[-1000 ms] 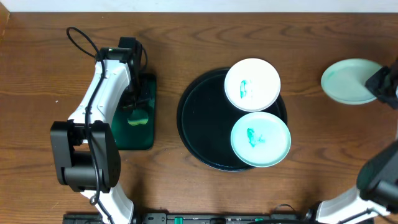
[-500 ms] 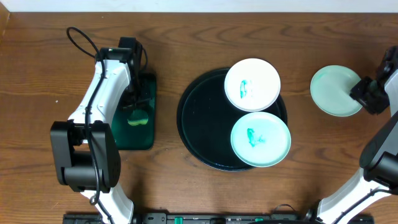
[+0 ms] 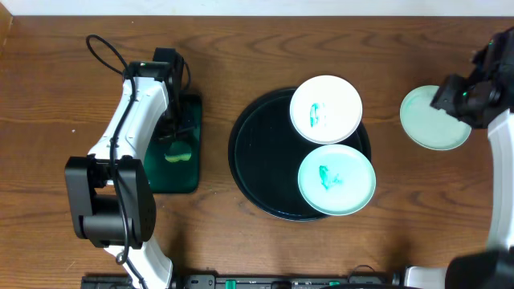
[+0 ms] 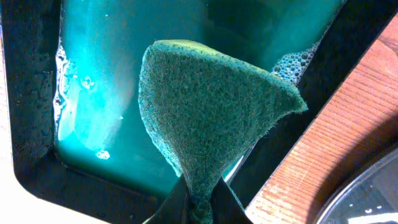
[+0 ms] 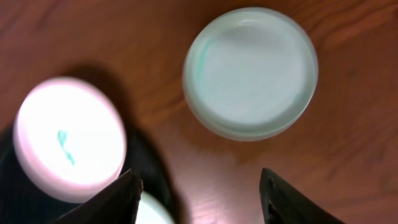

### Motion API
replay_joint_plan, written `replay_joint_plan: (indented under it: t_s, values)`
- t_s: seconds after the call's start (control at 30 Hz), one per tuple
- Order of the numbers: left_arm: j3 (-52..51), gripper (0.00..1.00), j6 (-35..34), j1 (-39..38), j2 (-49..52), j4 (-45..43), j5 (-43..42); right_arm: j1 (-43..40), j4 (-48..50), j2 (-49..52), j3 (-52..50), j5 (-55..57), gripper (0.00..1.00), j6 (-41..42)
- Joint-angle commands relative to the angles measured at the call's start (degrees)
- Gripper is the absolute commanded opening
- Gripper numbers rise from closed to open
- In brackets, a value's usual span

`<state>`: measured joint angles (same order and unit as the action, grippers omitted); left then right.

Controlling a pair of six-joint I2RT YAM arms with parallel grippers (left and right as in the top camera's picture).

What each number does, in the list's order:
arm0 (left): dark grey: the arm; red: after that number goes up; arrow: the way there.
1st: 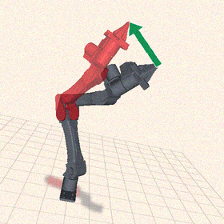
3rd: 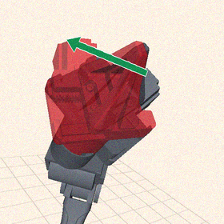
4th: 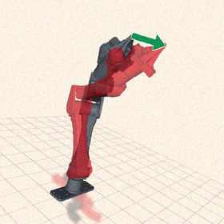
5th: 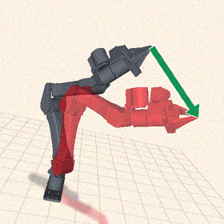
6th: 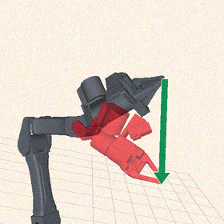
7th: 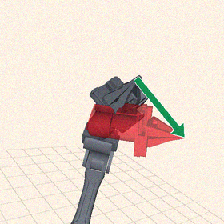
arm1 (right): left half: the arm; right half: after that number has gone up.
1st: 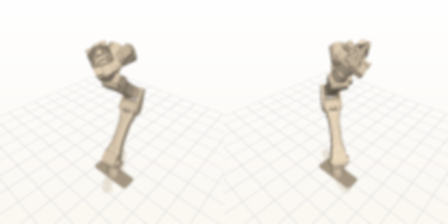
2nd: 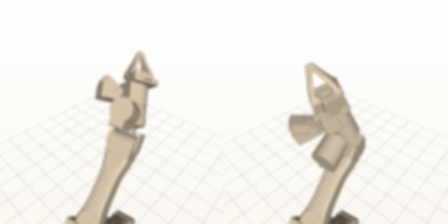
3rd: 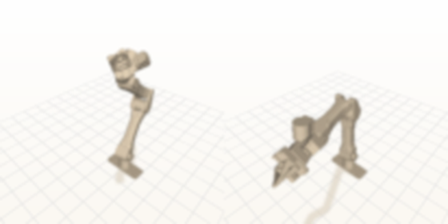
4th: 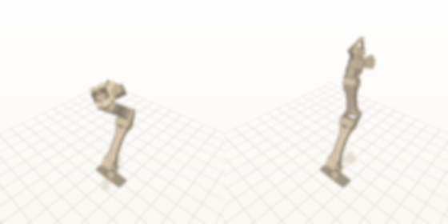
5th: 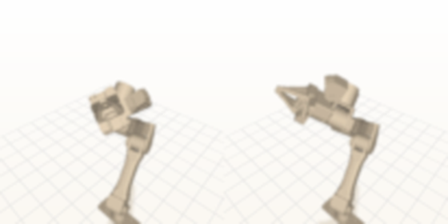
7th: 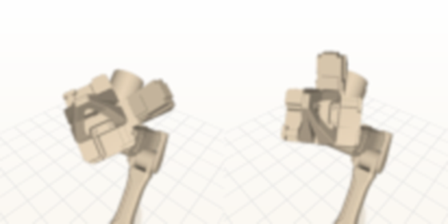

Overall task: Clean dirty plates on tray and stack at the side
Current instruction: 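Move the right gripper back to the lower plate on the tray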

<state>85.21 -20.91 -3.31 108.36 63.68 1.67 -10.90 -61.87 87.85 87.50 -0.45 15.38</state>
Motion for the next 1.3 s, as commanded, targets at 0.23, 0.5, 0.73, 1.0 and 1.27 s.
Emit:
replay_joint_plan:
  t_s: [0.23, 0.5, 0.73, 1.0, 1.27]
  values:
    - [-0.3, 0.07, 0.8, 0.1, 0.0, 0.3, 0.3, 16.6, -10.1, -0.4, -5.7, -0.4, 0.59, 9.0]
    - [-0.3, 0.07, 1.0, 0.1, 0.0, 0.2, 0.3, 23.6, -5.4, -0.4, -21.8, 0.2, 0.55, 20.0]
    - [-0.3, 0.07, 1.0, 0.1, 0.0, 0.2, 0.3, 26.0, -0.4, -0.4, -31.6, 0.3, 0.56, 26.4]
    - [-0.3, 0.07, 1.0, 0.1, 0.0, 0.2, 0.3, 26.0, 6.3, -0.4, -37.4, 0.6, 0.44, 33.6]
    - [-0.3, 0.07, 1.2, 0.1, 0.0, 0.2, 0.3, 26.0, 12.0, -0.4, -41.6, 0.7, 0.33, 36.9]
